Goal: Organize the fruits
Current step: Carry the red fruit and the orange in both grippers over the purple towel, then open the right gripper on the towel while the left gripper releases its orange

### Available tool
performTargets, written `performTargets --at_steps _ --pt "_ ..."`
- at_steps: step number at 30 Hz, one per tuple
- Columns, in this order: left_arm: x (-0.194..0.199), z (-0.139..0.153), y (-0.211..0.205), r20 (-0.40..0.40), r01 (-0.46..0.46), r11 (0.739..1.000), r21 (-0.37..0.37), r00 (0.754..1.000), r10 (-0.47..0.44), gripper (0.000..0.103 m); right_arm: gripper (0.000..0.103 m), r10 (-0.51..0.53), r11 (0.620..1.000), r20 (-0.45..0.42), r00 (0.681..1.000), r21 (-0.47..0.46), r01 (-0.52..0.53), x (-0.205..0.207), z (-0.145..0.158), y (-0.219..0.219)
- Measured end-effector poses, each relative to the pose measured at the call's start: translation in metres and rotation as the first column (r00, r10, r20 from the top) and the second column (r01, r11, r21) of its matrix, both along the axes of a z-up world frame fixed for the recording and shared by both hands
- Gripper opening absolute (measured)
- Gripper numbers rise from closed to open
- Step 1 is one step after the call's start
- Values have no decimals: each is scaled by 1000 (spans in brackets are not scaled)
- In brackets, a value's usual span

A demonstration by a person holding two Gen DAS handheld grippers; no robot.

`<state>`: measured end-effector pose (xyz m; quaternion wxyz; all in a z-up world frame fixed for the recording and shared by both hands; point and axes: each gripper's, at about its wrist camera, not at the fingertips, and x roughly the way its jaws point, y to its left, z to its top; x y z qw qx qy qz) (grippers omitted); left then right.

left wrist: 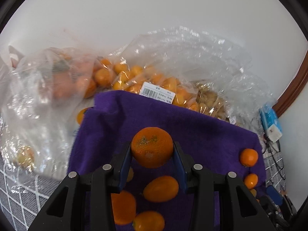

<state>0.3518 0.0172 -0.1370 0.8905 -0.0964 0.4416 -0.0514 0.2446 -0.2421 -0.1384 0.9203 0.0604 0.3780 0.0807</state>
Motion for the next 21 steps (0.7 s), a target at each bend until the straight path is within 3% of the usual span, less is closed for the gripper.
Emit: performTargets --at_steps 17,21 --pt "12 -25 -19 -69 42 996 75 997 -37 40 46 -39 997 -31 999 -61 37 7 -17 -1" --pt "17 -26 -25 -68 45 996 82 997 -40 46 46 -42 997 -42 998 -74 39 9 -22 0"
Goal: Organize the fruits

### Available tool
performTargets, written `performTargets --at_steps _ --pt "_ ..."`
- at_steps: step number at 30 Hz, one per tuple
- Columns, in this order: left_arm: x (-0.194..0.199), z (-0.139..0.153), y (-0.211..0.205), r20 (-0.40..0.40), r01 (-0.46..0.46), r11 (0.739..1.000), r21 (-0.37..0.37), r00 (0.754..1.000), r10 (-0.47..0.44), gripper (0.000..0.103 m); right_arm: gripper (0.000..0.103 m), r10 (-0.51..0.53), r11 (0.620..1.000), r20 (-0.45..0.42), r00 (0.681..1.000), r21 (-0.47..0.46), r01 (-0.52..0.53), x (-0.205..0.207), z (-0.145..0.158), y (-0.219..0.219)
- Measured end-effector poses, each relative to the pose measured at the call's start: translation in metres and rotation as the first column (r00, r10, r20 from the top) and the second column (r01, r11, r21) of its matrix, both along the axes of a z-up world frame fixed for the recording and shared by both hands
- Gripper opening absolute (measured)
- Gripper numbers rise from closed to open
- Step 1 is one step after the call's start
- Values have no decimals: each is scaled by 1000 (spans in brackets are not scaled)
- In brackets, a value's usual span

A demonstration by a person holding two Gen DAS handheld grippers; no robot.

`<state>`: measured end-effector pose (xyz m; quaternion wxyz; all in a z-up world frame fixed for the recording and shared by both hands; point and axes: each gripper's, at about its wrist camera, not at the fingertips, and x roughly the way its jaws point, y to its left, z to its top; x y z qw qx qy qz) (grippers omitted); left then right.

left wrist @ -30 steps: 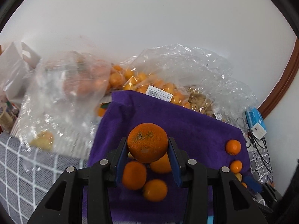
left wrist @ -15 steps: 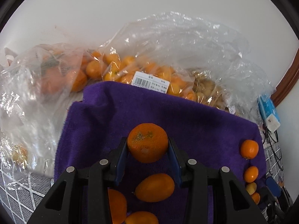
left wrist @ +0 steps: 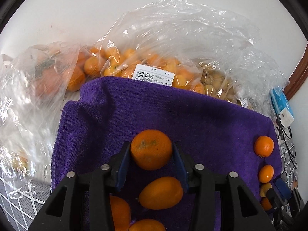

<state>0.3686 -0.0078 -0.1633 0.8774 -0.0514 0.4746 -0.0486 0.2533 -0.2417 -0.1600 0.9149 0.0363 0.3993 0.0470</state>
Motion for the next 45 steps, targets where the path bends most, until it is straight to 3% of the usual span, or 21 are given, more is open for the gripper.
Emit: performTargets --at_steps 4,11,15,22,25,28,30,35,39,43,45 --pt "-3 11 4 36 -3 1000 -9 999 3 55 46 1 1000 3 1000 -14 -1 0 -2 2" --pt "-8 29 -1 54 10 1000 -13 999 -10 57 47 -3 1000 5 1000 4 3 0 0 0" --pt "-26 54 -7 85 28 999 29 996 -30 61 49 -1 999 8 1000 38 1 -2 12 -1" --pt "-99 75 3 133 55 993 106 989 -69 65 53 -19 1000 4 1000 22 19 -31 40 3" --pt "-132 77 10 134 38 996 77 990 -48 65 56 -32 999 16 999 37 31 -53 55 2" --pt "-170 86 13 157 25 996 88 987 -39 66 65 -26 998 30 999 63 24 -82 74 0" --pt "-189 91 15 178 19 996 86 983 -34 70 69 -31 997 39 999 66 29 -97 83 -1" --pt "-237 104 16 240 -13 996 93 971 -10 78 70 -47 999 61 997 21 46 -137 102 -5" --pt "-269 113 14 271 -18 996 86 962 -6 86 87 -51 999 106 993 19 50 -165 113 -9" --pt "-296 120 7 298 -16 993 119 954 -21 90 90 -50 998 139 989 -18 53 -193 124 -7" --pt "-307 124 3 309 -13 992 129 951 -28 92 97 -55 998 159 986 -23 59 -205 131 -8"
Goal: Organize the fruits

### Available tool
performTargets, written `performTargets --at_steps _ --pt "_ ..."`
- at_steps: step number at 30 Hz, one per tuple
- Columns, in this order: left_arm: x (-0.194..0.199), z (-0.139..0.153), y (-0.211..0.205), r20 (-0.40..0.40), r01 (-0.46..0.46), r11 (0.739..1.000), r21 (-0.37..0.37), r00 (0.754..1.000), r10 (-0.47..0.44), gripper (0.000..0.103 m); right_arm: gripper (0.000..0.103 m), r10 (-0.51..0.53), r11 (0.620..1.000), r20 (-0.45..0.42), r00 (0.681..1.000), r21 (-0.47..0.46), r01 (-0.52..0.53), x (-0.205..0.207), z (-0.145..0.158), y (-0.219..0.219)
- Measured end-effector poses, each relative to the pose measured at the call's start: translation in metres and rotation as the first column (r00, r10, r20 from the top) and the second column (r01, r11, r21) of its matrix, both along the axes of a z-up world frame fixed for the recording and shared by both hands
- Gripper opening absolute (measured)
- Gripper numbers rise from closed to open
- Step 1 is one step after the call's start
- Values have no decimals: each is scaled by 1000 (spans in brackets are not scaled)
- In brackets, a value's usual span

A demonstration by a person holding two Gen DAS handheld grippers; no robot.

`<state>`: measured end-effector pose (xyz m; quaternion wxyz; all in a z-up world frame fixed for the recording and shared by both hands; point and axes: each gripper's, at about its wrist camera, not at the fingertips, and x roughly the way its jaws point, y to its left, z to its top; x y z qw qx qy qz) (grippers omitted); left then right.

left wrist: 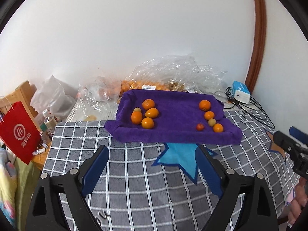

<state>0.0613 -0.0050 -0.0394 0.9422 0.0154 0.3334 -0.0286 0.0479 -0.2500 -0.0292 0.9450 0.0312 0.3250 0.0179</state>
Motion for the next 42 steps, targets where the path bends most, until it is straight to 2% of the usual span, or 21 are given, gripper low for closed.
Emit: performTargets --at_steps 4,8,13,42 --pt "-20 7 -6 27 8 1000 -13 1000 -7 95 103 5 1000 20 1000 -8 -5 -23 9 -1" --pt "-32 10 -10 35 6 1000 -25 999 -5 95 103 6 998 32 999 -57 -4 -38 13 5" --pt "-39 12 -12 49 0 1000 -11 999 1 95 103 2 998 41 999 -67 1 -49 13 8" --pt "-41 11 -11 38 -25 999 -40 999 26 95 103 -29 998 15 999 -61 30 -49 2 3"
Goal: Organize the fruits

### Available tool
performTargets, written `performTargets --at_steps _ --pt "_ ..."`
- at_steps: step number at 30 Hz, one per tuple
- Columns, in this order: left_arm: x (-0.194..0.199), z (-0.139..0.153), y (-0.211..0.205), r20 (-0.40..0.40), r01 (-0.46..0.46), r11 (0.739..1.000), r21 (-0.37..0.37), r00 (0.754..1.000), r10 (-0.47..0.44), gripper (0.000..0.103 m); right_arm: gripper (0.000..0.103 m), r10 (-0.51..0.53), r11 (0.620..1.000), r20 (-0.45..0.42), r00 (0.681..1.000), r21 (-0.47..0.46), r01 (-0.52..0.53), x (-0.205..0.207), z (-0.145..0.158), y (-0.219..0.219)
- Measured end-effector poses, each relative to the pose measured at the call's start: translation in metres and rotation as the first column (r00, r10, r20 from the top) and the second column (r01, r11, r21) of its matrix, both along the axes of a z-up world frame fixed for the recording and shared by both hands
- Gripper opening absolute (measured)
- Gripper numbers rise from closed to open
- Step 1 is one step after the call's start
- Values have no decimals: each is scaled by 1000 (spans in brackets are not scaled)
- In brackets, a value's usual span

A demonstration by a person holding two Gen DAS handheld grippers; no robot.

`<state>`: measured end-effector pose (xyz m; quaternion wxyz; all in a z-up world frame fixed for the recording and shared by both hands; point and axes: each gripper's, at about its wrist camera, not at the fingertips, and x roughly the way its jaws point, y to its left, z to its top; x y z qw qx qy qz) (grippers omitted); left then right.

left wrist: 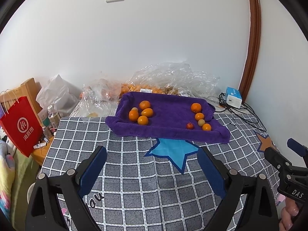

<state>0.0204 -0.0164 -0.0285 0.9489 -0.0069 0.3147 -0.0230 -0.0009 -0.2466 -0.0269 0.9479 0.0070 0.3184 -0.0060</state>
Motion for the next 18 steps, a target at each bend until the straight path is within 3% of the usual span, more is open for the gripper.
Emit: performTargets --at_steps 18 --pt "-2 2 2 6 -2 1000 -5 1000 2 95 103 -9 1000 14 1000 -7 9 -2 2 1"
